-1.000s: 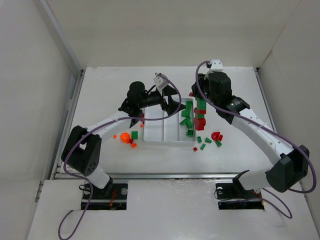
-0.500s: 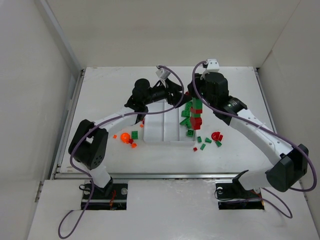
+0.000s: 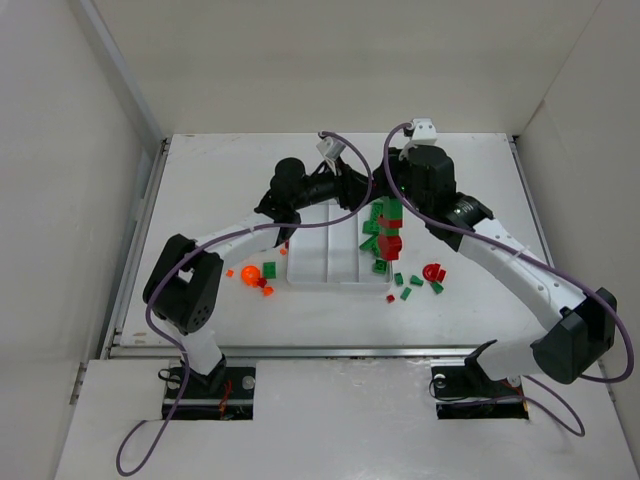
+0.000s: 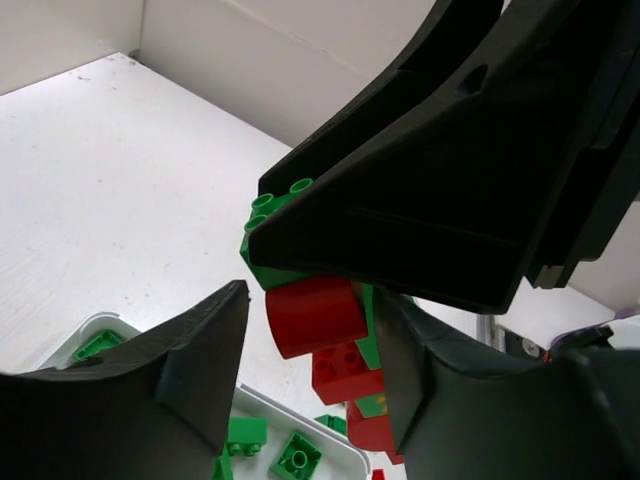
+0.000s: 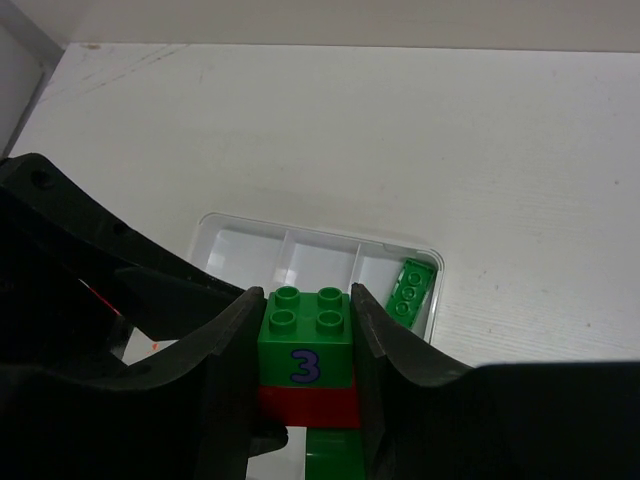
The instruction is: Sort the legos into containers by color
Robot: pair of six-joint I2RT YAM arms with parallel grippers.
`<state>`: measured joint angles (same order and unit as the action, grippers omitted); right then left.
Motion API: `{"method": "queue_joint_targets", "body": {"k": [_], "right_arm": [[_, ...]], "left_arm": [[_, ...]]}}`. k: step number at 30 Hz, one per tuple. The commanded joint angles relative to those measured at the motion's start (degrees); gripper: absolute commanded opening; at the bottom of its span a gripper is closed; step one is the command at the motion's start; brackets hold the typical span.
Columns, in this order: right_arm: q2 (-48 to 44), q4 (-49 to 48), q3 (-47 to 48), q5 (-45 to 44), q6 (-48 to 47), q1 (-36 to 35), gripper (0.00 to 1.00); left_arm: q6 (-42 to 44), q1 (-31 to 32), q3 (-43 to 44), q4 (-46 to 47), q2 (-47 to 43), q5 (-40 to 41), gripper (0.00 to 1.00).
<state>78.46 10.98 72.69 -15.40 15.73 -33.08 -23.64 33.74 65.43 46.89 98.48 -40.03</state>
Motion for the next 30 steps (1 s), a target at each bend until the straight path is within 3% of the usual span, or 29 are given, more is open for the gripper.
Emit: {"method": "queue_joint_targets", "body": {"k": [1, 9, 15, 21, 30], "right_arm": [[-0.94, -5.01, 1.05, 0.98, 1.06, -0.58, 0.0], [-0.94, -5.53, -0.61, 2.04, 2.91, -0.58, 0.0], [-1.46, -5.53, -1.67, 0.38, 4.66, -0.58, 0.0], [-1.46, -4.48, 1.84, -1.56, 6.25, 5.03, 0.0], [5.47, -1.84, 7.73, 0.1, 6.25, 7.32, 0.0]], "left_arm": [[-0.09, 0.28, 2.77, 3.47, -0.48, -0.22, 0.44], [0.52, 0.28, 2.77, 2.94, -0.48, 0.3, 0.0], [1.22, 0.28, 2.25, -0.39, -0.48, 3.2, 0.0], [5.88, 0.28, 2.25, -6.1, -2.23, 4.34, 0.0], [10.45, 0.28, 1.72, -12.17, -3.9, 4.87, 0.0]]}}
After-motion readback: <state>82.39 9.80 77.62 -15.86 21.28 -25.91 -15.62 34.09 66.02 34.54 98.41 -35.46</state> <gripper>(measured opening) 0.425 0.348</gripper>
